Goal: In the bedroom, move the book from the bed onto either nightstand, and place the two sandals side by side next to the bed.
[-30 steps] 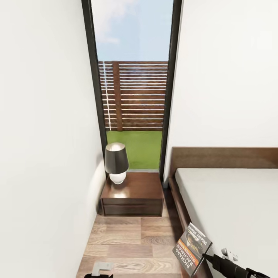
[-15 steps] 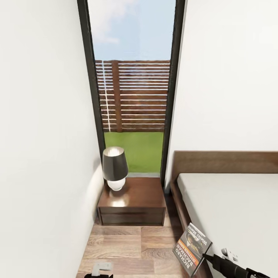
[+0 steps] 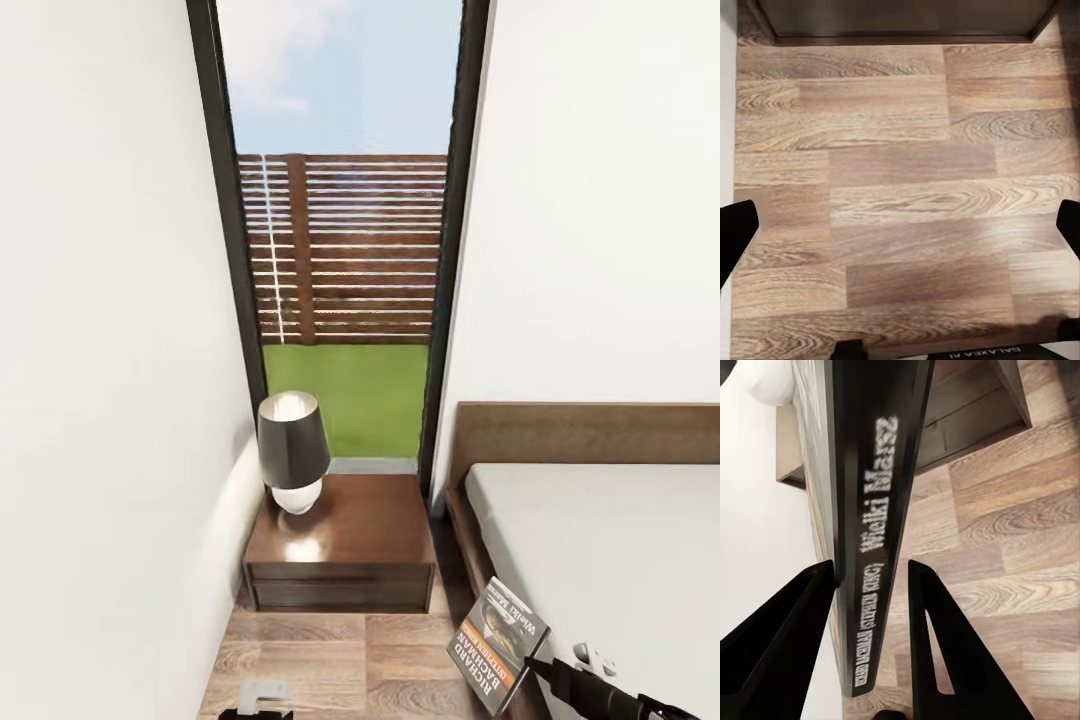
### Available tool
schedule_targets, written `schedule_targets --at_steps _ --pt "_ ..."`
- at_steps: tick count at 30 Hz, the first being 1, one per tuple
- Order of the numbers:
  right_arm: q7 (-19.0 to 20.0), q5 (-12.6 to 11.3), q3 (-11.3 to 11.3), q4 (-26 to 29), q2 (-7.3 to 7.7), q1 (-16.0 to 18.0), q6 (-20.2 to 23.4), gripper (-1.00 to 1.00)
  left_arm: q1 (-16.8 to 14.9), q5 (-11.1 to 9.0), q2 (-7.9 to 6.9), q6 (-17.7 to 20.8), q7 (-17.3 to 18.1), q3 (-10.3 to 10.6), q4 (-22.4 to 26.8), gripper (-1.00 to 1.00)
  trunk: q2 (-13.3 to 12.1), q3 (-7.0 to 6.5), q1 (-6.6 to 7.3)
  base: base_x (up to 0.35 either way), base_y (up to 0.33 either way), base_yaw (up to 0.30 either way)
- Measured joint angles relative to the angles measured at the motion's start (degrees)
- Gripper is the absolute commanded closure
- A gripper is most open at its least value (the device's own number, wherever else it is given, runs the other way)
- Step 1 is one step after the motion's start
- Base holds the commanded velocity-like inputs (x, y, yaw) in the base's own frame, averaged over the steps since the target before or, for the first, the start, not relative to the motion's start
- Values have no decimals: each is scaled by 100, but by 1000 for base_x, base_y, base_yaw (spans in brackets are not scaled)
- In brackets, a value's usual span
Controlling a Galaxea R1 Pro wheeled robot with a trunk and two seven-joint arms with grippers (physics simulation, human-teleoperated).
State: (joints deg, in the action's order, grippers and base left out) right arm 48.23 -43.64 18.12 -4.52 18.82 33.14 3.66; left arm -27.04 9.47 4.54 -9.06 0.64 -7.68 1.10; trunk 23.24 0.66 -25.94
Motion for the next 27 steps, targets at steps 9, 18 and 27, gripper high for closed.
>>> schedule_targets --at_steps 9,18,27 --pt "1 0 1 0 0 1 0 100 0 0 -2 -1 0 0 0 -100 0 0 0 312 0 0" --pt "6 -1 -3 0 0 0 0 100 0 0 1 -2 0 0 0 -100 0 0 0 301 0 0" --pt "1 0 0 0 0 -1 0 100 2 0 0 0 0 0 -1 -100 0 0 0 292 0 0"
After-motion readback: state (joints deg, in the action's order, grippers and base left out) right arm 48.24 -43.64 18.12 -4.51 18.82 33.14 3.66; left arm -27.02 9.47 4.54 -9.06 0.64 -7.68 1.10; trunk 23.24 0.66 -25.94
